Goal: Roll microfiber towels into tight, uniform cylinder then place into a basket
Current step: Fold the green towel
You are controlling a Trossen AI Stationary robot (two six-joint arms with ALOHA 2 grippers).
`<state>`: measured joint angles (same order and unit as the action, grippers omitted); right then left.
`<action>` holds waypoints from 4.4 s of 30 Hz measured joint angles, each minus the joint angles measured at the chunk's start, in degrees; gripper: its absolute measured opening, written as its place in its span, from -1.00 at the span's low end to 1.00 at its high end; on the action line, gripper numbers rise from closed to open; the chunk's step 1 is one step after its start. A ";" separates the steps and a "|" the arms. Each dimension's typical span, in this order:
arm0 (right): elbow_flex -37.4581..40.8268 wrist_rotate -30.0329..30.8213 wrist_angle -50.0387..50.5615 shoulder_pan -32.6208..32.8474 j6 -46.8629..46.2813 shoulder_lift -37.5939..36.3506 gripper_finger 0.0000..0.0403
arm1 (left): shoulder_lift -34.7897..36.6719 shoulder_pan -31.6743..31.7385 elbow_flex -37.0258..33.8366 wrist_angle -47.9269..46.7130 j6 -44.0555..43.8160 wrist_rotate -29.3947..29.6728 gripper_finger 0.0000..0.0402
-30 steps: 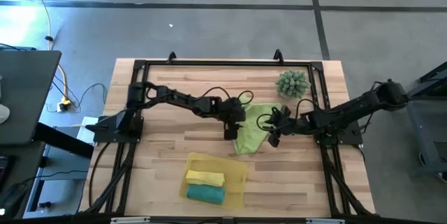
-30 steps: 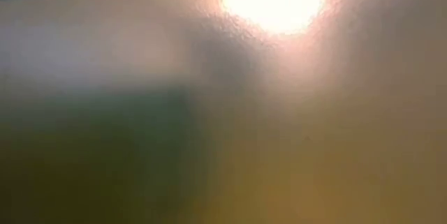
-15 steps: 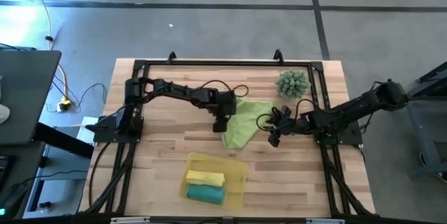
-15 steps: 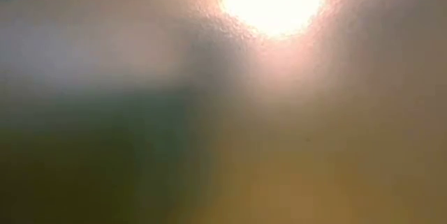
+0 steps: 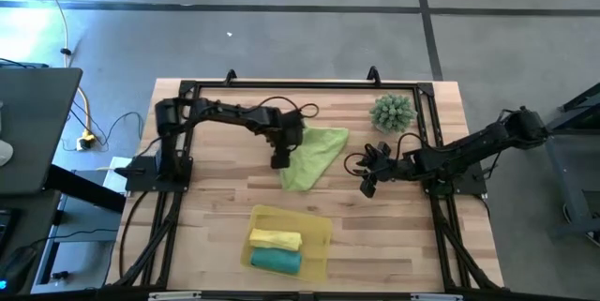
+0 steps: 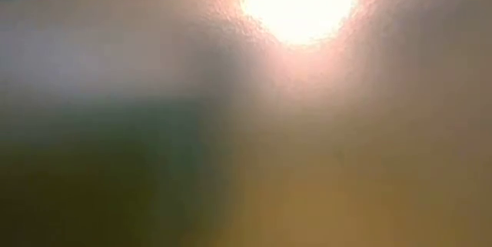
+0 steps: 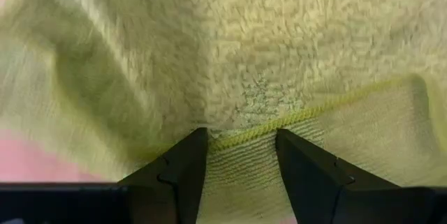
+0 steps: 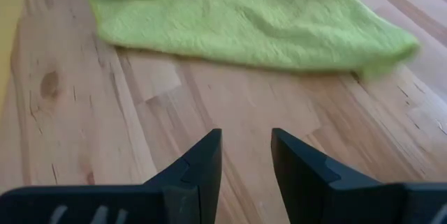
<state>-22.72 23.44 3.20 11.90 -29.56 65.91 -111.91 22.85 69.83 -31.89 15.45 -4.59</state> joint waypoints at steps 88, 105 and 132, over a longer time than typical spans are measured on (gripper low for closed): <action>-2.20 1.76 -46.10 -1.80 28.34 17.05 -0.42 | 21.28 -10.53 -5.44 20.12 15.55 20.39 -1.00; -24.46 23.33 -15.54 -4.04 29.90 33.94 -0.42 | 21.25 -8.58 -4.14 13.45 5.74 23.67 -1.00; -24.41 34.37 -17.56 -5.58 45.18 21.50 -0.42 | 22.24 -2.46 29.03 -15.11 -2.51 24.58 -1.00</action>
<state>-47.13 57.82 -14.36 6.32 15.62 87.41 -89.67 20.39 98.87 -47.01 12.94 19.99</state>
